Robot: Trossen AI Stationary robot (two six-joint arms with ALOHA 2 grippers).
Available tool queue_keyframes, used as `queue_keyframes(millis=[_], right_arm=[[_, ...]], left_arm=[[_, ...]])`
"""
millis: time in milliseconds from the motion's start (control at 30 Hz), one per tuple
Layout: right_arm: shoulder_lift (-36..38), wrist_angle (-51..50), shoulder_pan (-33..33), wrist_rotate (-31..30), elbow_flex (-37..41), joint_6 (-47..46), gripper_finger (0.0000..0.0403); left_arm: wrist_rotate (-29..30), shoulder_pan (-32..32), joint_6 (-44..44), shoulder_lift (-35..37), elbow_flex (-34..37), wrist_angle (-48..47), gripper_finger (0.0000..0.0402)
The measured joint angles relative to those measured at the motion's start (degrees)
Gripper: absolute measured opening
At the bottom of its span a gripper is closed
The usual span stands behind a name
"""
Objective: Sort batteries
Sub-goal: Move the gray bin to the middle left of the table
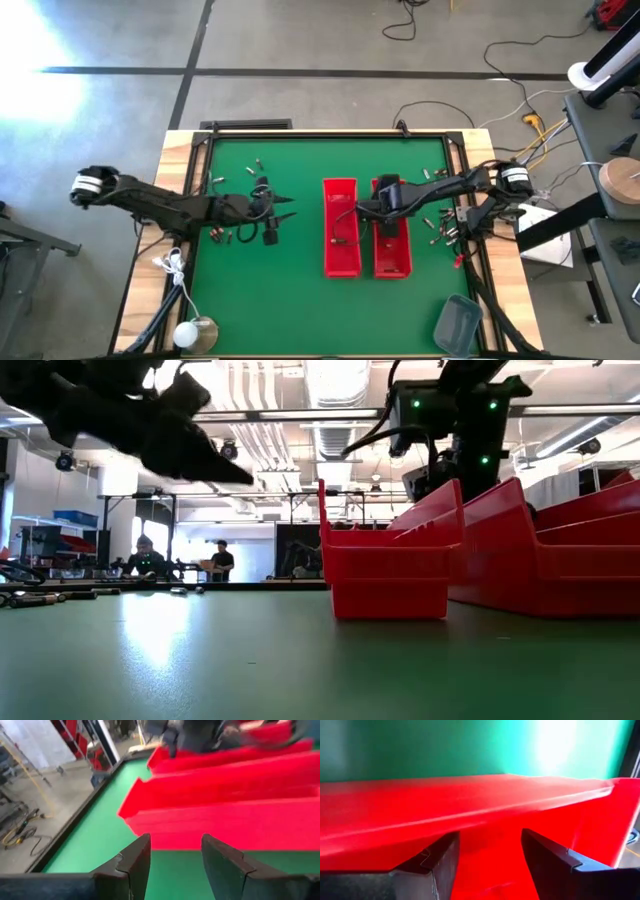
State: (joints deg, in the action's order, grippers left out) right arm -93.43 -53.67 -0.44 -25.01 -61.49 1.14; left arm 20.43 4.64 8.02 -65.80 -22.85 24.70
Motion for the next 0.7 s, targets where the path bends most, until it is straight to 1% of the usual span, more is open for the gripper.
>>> queue_keyframes(millis=[167, 267, 400, 500, 700], right_arm=[[0.0, 0.3, -2.0, -1.3, 0.0, 4.0, 0.0206], [0.0, 0.6, -3.1, -3.7, 0.0, 5.6, 0.0205], [0.2, 0.7, -4.1, -4.0, 0.0, 6.6, 0.0205], [0.8, 0.4, -4.3, -5.8, 0.0, 7.8, 0.0205], [5.0, -0.7, -4.1, -8.1, -0.7, 9.4, 0.0205]], left_arm=[[0.0, 2.3, -0.2, 4.3, 0.4, -1.4, 0.0155], [0.0, 2.9, -0.2, 4.6, -0.1, -2.1, 0.0155], [0.0, 2.9, -0.4, 4.1, -0.6, -3.0, 0.0155], [0.0, 3.0, -0.4, 3.6, -0.7, -3.2, 0.0155], [0.0, 4.0, -0.4, 4.5, -0.7, -2.4, 0.0155]])
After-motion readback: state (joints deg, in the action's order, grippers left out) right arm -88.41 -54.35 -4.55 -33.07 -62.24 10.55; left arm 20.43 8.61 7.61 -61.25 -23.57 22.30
